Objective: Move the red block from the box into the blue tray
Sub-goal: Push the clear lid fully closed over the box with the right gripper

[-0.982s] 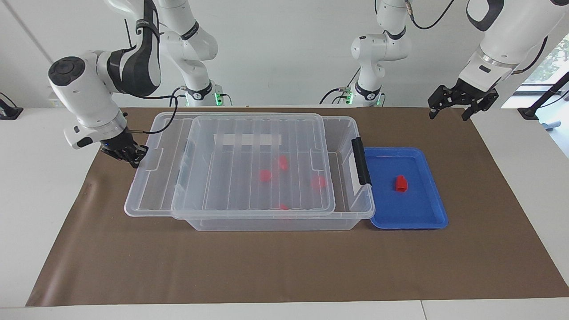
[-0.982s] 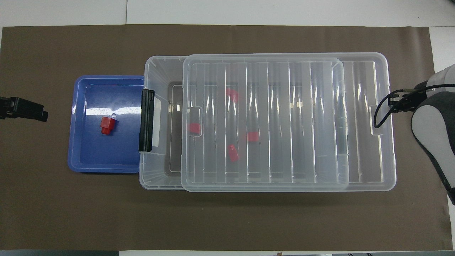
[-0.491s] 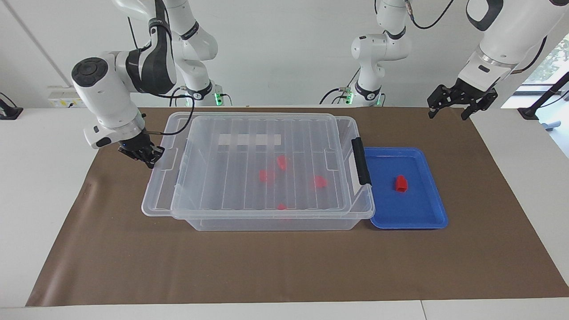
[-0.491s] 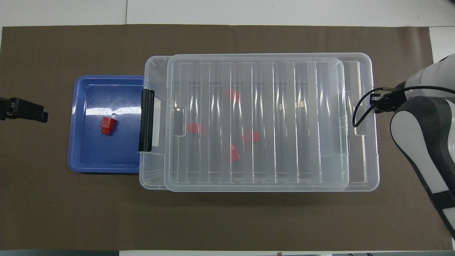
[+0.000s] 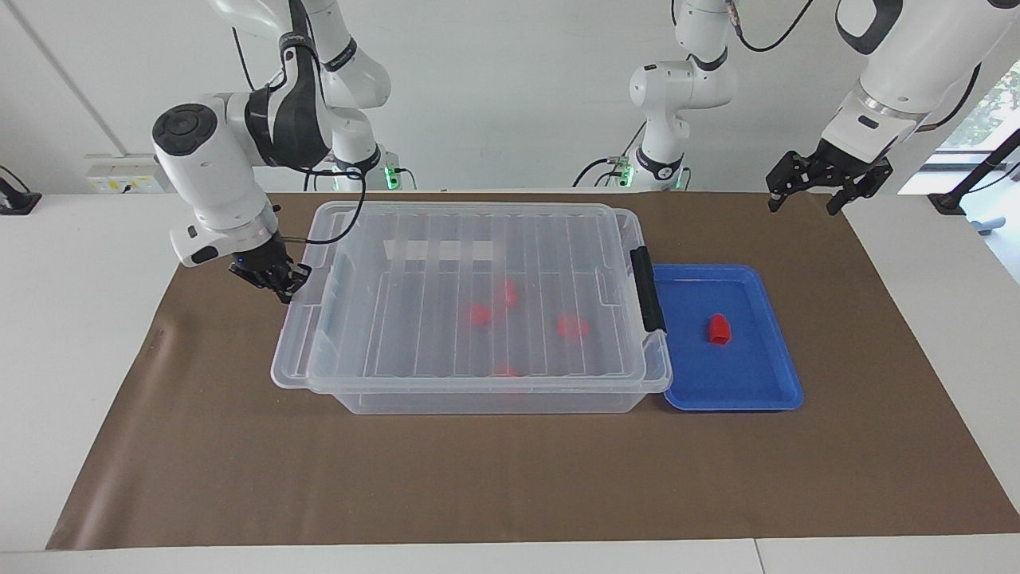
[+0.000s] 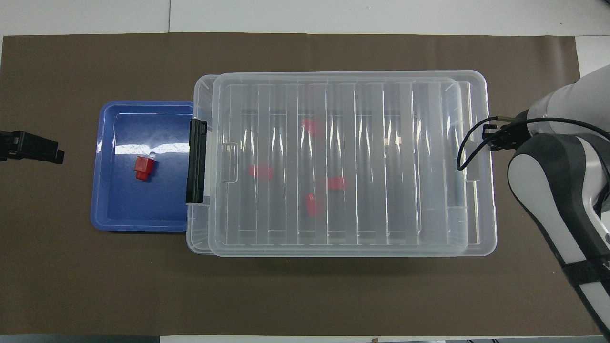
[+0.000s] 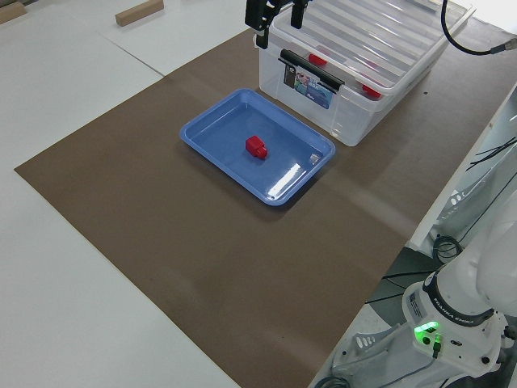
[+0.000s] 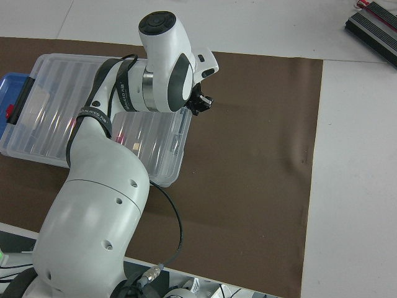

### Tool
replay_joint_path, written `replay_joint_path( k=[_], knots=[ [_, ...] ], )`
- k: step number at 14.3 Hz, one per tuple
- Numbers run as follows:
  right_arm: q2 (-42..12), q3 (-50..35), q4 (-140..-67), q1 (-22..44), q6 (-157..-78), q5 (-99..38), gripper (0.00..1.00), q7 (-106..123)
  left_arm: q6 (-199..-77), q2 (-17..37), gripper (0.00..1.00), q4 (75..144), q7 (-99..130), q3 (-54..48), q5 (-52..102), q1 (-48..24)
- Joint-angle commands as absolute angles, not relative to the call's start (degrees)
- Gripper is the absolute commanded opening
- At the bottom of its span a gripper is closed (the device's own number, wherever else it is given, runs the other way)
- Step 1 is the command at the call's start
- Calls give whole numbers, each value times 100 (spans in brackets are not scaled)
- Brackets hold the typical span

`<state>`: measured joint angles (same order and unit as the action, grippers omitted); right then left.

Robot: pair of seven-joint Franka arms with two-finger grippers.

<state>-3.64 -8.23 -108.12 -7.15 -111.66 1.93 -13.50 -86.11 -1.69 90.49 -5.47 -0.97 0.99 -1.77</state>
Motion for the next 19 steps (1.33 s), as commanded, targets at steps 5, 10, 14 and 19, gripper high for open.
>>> replay_joint_path(
  k=[5,10,14,19],
  knots=[
    [-246,-1028,-11030,-765,-11391,149,0,-1644,-8640,-343,100,9237,-554,-114,141,-167],
    [-255,-1063,-11021,-765,-11399,149,0,-1740,-8648,-343,100,9237,-554,-97,132,-97],
    [-264,-1063,-11021,-765,-11391,149,0,-1740,-8657,-343,100,9237,-554,-105,132,-97],
    [-264,-1107,-11021,-765,-11399,149,0,-1758,-8684,-343,100,9246,-545,-114,132,-167]
  ],
)
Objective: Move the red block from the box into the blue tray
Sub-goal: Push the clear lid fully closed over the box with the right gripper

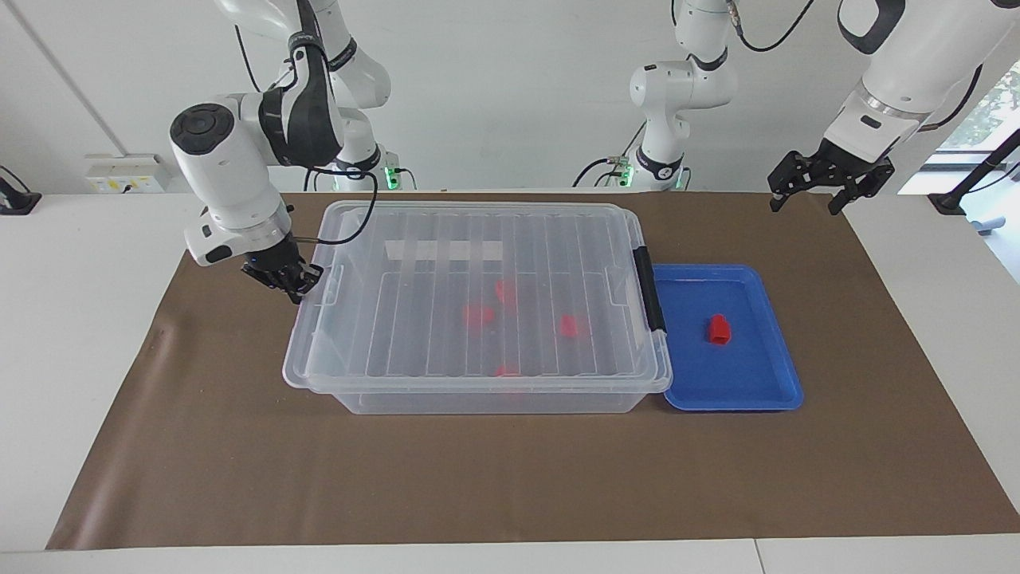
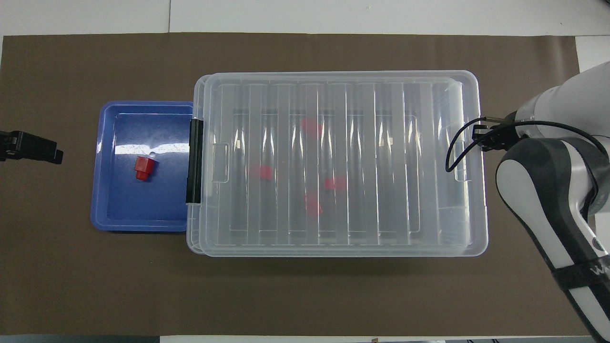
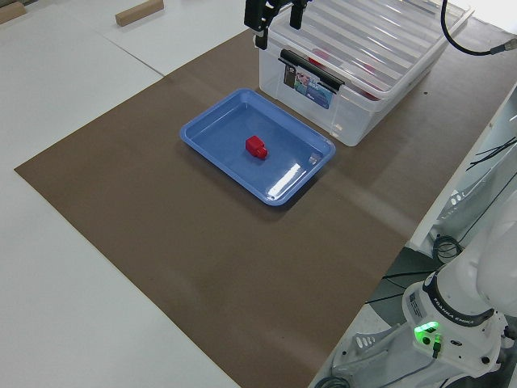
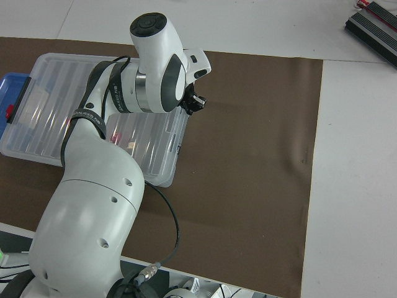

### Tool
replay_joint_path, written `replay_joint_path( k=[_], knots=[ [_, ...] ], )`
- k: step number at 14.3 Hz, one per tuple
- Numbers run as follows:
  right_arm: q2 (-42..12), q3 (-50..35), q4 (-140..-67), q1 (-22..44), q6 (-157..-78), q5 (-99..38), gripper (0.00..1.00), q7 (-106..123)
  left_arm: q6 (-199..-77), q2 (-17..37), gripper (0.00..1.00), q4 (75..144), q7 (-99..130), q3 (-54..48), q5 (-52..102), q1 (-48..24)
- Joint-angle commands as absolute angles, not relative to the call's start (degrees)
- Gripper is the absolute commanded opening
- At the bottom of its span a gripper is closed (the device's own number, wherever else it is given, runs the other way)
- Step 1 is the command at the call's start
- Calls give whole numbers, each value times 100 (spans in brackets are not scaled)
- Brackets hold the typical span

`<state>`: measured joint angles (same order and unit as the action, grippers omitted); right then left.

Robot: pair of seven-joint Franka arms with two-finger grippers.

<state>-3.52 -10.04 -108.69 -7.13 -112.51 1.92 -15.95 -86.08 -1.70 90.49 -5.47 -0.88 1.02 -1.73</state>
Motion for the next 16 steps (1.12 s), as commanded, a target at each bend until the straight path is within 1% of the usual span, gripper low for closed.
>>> replay_joint_path(
  k=[1,12,16],
  knots=[
    [-264,-1116,-11021,-756,-11399,149,0,-1758,-8684,-343,100,9246,-536,-114,132,-167],
    [-264,-1160,-11013,-756,-11382,149,0,-1863,-8657,-343,100,9237,-554,-114,132,-158],
    [-352,-1090,-10583,-756,-10908,219,0,-1618,-8657,-343,100,9237,-554,-106,132,-158]
  ],
)
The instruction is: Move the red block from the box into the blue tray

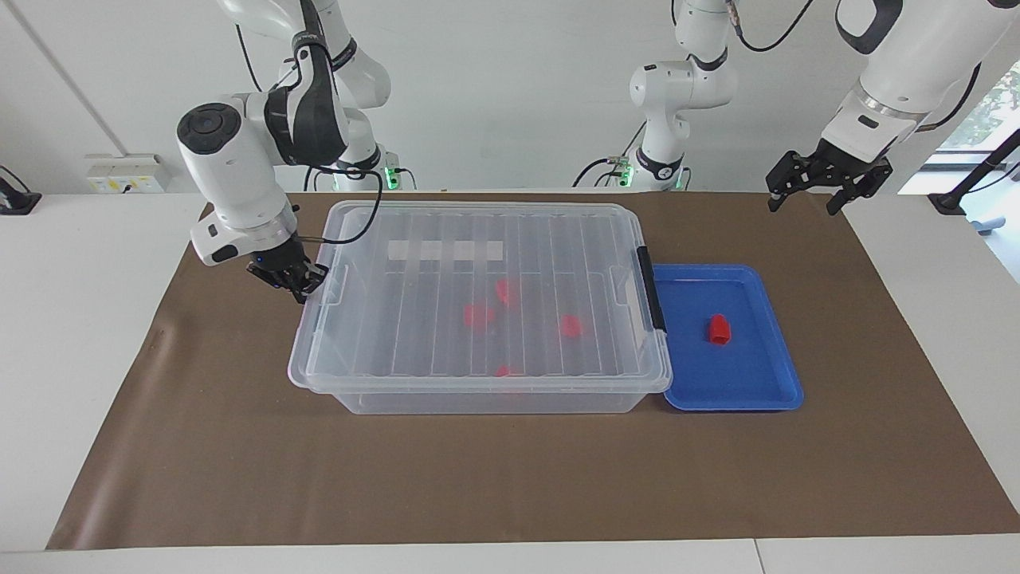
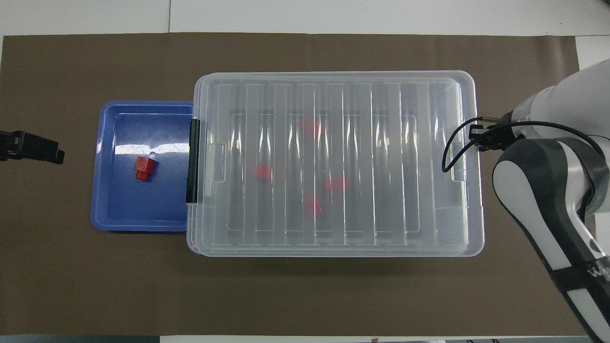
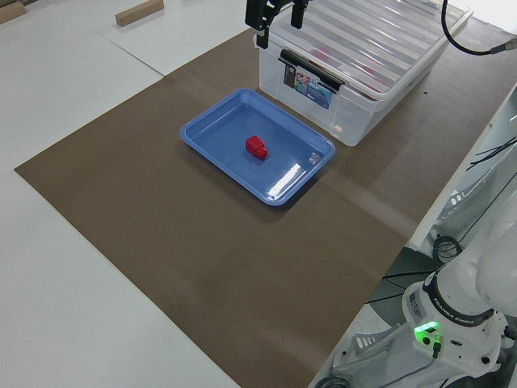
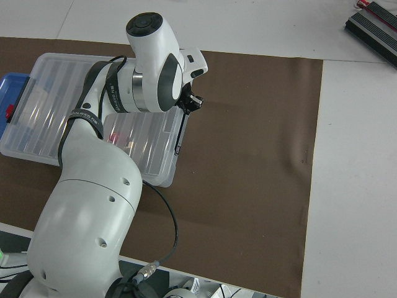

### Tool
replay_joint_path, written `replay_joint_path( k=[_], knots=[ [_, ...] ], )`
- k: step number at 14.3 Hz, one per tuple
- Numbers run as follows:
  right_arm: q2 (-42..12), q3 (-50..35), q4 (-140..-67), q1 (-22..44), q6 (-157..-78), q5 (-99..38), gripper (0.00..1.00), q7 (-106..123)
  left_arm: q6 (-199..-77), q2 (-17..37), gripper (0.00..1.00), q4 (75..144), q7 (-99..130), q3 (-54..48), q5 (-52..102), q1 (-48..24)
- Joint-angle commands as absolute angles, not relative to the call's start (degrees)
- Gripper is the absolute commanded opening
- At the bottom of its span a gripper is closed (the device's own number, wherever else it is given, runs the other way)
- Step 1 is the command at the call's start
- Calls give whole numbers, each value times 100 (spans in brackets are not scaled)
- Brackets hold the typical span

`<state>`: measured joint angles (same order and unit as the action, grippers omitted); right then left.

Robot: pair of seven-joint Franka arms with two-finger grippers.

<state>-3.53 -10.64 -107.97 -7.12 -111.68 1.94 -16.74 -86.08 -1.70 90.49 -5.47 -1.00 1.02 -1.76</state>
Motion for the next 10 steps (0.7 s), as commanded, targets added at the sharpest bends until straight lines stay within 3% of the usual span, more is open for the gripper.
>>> replay_joint_path(
  k=[1,2,3,4,5,10],
  knots=[
    [-334,-1046,-10478,-756,-10725,228,0,-1608,-8649,-343,100,9237,-554,-105,132,-158],
    [-343,-959,-10233,-765,-10444,229,0,-1600,-8648,-343,100,9237,-554,-105,132,-158],
    [-360,-923,-10013,-765,-10146,220,22,-1600,-8648,-343,100,9237,-554,-105,132,-158],
    [-360,-905,-9854,-773,-9899,220,53,-1591,-8657,-343,100,9237,-554,-105,132,-158],
    [-352,-879,-9705,-782,-9592,220,100,-1460,-8657,-343,100,9237,-554,-105,132,-158],
    [-343,-607,-8527,-782,-8361,237,100,-529,-8648,-343,100,9237,-554,-105,132,-158]
  ],
)
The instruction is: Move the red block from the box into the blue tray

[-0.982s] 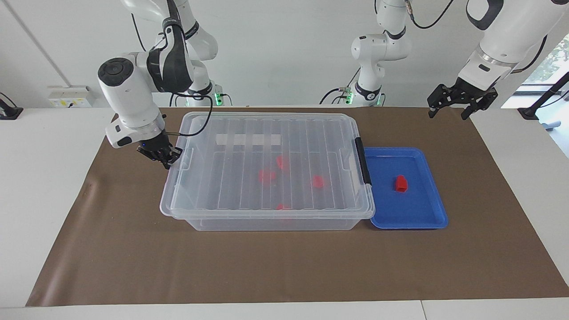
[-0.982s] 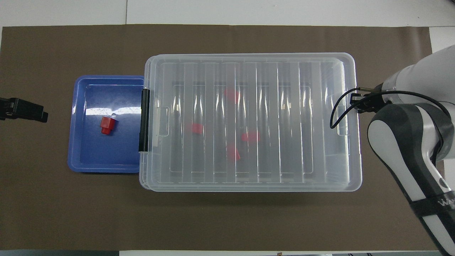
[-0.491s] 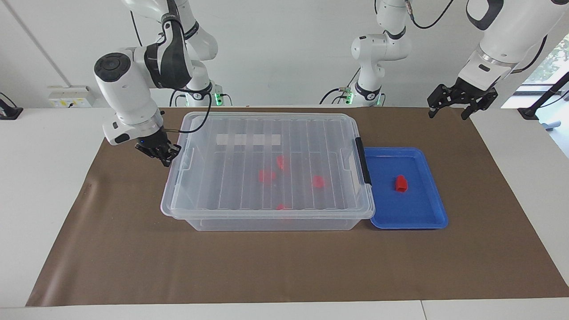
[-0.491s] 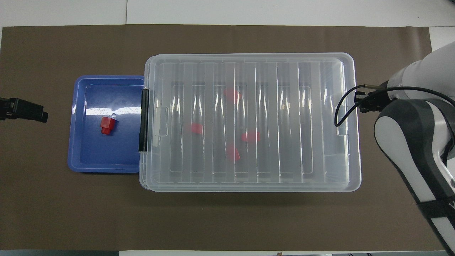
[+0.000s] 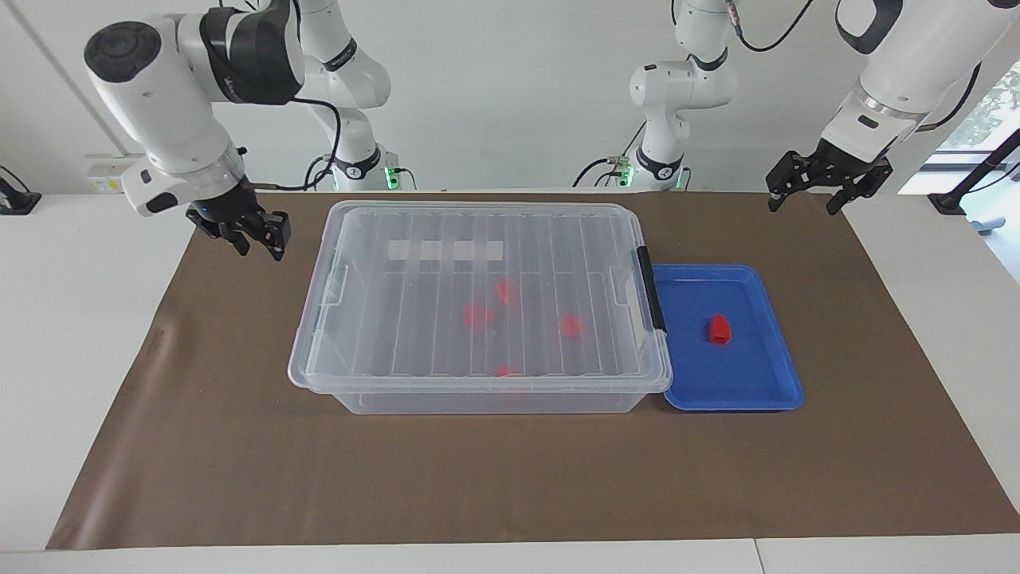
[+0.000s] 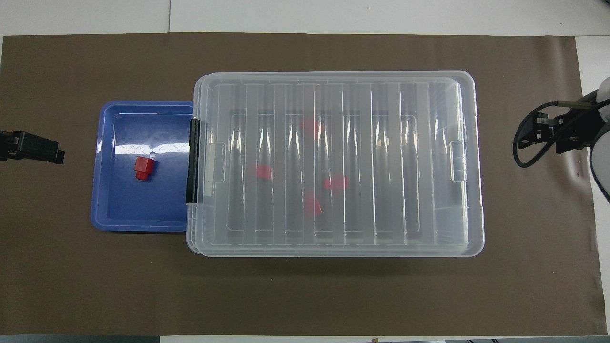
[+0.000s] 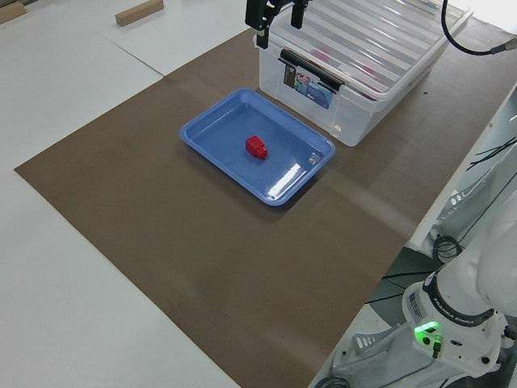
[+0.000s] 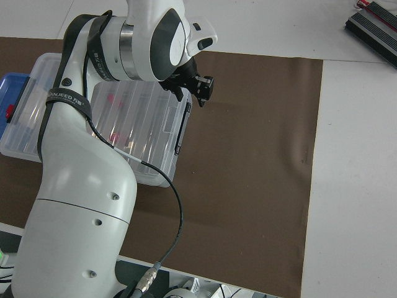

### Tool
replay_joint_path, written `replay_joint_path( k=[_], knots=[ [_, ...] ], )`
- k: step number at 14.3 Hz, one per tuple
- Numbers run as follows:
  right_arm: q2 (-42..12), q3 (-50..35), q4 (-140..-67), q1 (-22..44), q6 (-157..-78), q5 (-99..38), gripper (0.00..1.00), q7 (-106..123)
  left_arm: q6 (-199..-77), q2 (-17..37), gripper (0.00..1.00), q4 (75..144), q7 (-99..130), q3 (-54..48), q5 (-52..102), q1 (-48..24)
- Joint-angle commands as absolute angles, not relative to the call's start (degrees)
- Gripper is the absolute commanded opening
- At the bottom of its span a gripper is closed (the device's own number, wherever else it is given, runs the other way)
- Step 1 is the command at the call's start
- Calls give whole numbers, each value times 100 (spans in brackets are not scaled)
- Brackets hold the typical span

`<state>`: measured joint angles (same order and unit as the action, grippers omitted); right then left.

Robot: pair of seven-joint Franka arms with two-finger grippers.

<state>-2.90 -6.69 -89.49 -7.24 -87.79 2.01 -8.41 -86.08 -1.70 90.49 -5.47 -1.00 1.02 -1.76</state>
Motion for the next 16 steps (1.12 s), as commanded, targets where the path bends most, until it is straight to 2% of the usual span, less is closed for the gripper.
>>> replay_joint_path(
  k=[1,16],
  knots=[
    [-299,-589,-8525,-774,-8211,237,100,-493,-8640,-343,100,9237,-554,-105,132,-150],
    [-237,-326,-8578,-677,-8279,237,100,-238,-8631,-343,100,9246,-554,-97,132,-141]
  ],
)
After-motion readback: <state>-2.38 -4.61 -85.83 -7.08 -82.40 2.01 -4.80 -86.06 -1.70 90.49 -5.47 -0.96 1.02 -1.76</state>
